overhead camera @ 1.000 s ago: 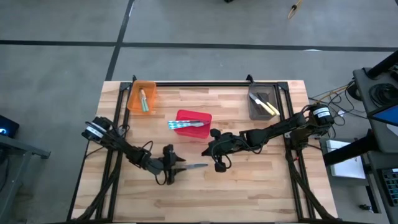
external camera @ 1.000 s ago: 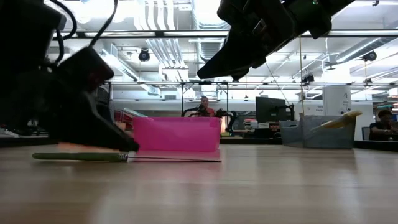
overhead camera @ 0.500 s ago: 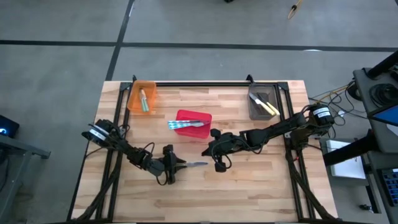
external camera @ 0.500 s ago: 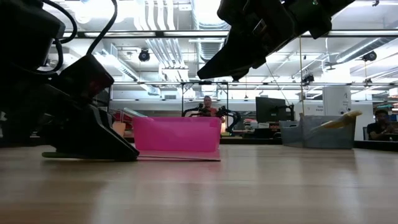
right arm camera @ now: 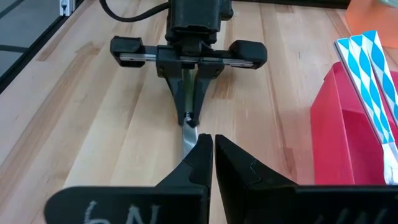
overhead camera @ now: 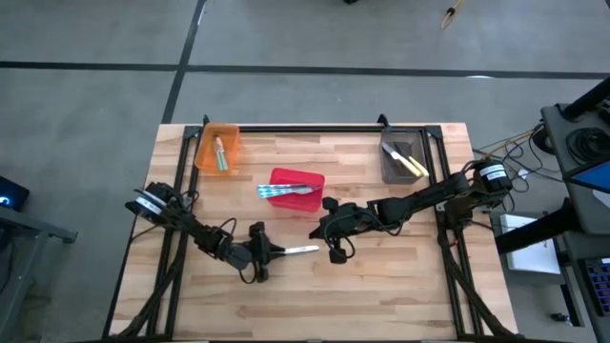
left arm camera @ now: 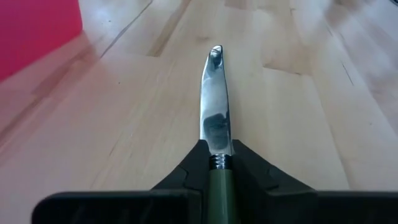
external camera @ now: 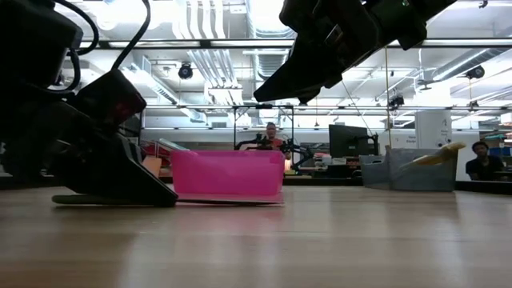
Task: Sort silverware by color (type)
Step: Put the green table knife into the orange bin
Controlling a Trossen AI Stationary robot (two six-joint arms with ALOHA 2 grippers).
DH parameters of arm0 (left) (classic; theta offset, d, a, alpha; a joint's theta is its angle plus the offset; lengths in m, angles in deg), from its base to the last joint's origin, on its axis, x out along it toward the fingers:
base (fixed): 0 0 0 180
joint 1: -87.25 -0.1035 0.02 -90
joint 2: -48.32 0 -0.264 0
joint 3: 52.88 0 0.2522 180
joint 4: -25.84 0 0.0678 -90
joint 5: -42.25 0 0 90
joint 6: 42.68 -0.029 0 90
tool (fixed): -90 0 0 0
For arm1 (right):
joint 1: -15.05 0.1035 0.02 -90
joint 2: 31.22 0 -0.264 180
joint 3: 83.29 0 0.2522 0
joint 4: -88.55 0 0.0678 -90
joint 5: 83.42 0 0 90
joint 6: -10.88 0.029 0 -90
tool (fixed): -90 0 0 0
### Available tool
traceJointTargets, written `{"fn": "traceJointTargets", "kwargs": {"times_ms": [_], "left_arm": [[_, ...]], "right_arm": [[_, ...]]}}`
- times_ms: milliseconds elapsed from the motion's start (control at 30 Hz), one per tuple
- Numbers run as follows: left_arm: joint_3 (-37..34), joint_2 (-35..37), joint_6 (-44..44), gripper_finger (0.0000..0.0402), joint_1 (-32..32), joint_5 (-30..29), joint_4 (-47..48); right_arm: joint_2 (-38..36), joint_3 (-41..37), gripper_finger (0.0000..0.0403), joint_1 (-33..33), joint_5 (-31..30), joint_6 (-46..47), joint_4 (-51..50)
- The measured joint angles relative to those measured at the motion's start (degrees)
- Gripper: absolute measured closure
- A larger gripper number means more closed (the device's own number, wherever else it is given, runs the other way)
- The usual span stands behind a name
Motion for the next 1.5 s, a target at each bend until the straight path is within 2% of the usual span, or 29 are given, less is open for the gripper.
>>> {"fn": "traceJointTargets", "kwargs": {"times_ms": [267,567,900,1200,1500], "left_arm": [[-0.16,3.04,0.69,0.0374,0.09,0.74,1.72],[-0.14,3.30,5.57,0.0374,0.09,-1.77,2.56],[-0.12,4.43,6.78,0.0374,0.07,-2.24,2.33],[-0.03,9.31,7.15,0.0374,0.05,-2.50,3.71],[-0.01,19.27,7.65,0.0374,0.02,-2.50,13.34]], "right_arm": [[0.00,0.00,0.0394,0.00,0.00,-0.22,0.01],[0.00,0.00,0.0394,0.00,0.00,-0.24,-0.01],[0.00,0.00,0.0394,0.00,0.00,-0.91,-0.03],[0.00,0.00,0.0394,0.00,0.00,-1.49,-0.03],[0.00,0.00,0.0394,0.00,0.00,-1.51,-2.67]]}}
